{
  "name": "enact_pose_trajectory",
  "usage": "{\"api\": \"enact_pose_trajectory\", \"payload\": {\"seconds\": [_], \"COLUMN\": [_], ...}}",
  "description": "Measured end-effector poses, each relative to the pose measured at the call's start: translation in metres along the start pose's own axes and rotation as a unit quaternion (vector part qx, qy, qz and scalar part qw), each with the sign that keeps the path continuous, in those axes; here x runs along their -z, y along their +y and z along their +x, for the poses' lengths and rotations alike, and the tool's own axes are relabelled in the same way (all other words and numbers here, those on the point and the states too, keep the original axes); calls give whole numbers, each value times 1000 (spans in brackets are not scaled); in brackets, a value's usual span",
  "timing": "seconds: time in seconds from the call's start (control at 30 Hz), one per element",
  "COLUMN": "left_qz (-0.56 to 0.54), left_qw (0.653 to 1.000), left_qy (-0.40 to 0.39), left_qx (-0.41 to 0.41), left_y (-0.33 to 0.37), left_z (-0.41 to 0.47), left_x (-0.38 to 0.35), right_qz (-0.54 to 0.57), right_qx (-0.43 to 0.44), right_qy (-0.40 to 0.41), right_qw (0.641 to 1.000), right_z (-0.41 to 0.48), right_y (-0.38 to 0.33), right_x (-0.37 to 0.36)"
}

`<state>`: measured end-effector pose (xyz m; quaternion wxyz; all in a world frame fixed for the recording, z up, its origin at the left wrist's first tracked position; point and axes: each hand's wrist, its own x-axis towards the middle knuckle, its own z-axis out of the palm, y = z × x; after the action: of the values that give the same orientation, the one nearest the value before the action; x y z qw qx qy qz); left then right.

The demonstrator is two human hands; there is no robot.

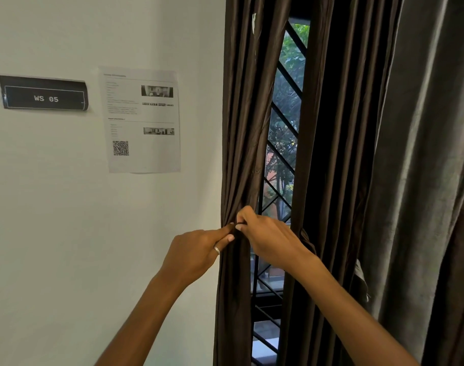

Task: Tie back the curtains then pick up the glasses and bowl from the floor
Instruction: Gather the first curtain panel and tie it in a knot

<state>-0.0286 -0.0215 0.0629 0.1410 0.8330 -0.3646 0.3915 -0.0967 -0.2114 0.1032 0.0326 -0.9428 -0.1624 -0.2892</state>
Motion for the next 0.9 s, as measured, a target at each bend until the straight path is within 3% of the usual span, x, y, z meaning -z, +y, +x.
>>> {"api": "enact_pose_trajectory", "payload": {"seconds": [0.23, 0.4, 0.67, 0.8, 0.9], "left_qz": [130, 202, 167, 111, 77], "left_qw": [969, 946, 956, 977, 983], "left_qy": [142, 142, 42, -16, -103], "left_qx": [-154, -211, -237, -182, -129], "left_y": [8, 20, 42, 46, 52], "left_z": [-11, -13, 11, 24, 34], "left_x": [-13, -20, -5, -2, 8], "right_qz": [150, 214, 215, 223, 232], "right_qx": [-49, -78, -105, -102, -90], "right_qy": [-4, -23, -5, -14, -21], "right_qw": [987, 973, 971, 969, 968], "right_z": [7, 9, 5, 3, 1], "right_y": [8, 13, 23, 23, 22], "right_x": [-3, 6, 9, 10, 12]}}
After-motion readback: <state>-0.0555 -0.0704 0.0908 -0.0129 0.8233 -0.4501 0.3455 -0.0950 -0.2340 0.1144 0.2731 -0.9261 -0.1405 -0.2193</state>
